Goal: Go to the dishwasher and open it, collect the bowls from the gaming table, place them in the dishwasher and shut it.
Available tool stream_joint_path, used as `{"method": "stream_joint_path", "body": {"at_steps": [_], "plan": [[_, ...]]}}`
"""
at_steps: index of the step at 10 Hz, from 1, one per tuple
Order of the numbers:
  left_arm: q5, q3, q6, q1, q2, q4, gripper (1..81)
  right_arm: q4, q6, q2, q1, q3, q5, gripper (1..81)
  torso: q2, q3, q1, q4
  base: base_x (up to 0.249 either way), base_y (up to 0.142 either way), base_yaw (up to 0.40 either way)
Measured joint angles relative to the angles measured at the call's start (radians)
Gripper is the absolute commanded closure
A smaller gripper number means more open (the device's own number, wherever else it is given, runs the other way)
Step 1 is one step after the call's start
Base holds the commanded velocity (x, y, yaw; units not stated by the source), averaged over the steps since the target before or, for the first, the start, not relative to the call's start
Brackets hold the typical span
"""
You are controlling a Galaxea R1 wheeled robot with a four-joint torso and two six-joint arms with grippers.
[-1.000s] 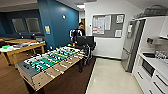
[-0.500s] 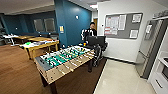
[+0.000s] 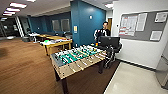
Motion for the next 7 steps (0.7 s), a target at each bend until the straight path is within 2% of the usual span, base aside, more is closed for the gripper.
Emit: {"method": "stream_joint_path", "body": {"at_steps": [7], "plan": [[0.004, -0.007, 0.001, -0.001, 0.001, 0.0, 1.0, 0.0, 0.0, 0.01, -0.014, -0.002, 0.009, 1.0, 0.0, 0.0, 0.0, 0.0, 0.0, 0.0, 0.355]]}}
